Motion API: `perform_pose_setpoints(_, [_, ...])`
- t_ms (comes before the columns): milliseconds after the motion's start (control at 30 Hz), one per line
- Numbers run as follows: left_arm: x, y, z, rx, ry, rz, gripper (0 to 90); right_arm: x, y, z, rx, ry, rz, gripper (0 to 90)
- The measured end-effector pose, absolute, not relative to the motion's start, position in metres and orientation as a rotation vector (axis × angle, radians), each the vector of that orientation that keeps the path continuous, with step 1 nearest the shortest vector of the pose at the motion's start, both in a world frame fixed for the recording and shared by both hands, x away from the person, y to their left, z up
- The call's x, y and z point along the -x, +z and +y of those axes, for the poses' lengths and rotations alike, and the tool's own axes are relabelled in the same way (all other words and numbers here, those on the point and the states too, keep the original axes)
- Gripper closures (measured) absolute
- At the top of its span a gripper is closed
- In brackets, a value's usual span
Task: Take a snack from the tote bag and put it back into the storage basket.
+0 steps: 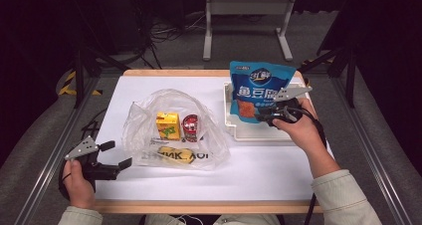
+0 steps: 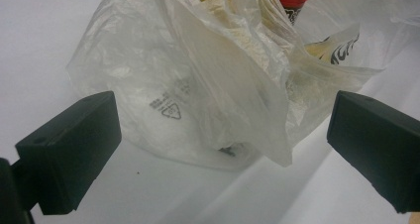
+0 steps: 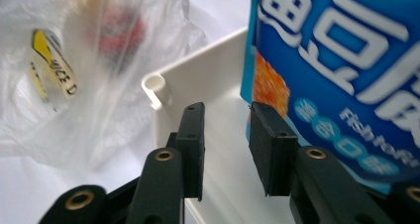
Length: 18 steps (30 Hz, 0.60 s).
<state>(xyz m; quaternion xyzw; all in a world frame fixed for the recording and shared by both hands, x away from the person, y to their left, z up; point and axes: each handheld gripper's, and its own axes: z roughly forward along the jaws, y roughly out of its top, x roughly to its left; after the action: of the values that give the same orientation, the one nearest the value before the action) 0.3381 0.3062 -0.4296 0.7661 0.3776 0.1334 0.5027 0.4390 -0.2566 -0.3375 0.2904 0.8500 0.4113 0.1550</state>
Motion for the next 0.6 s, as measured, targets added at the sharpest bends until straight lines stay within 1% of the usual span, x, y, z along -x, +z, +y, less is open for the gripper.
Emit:
perform_pose_setpoints(267, [-0.336, -0.43, 0.306, -1.865, 0.336, 0.911, 0.8, -0.433, -0.322, -0.231, -0.803, 1.25, 2.432, 52.0])
perform_pose_setpoints(300, [-0.336, -0.43, 0.306, -1.865, 0.336, 0.911, 0.9, -0.433, -0.322, -0.231, -0.803, 1.25, 2.432, 52.0])
perform_pose_setpoints(433, [-0.335, -0.43, 0.307, -1.866, 0.341, 0.903, 0.8, -0.434, -0.317, -0.217, -0.781, 1.286, 2.452, 44.7])
perform_pose_setpoints(600, [-0.334, -0.429, 0.307, -1.867, 0.344, 0.903, 0.9, -0.433, -0.311, -0.195, -0.709, 1.298, 2.481, 43.4])
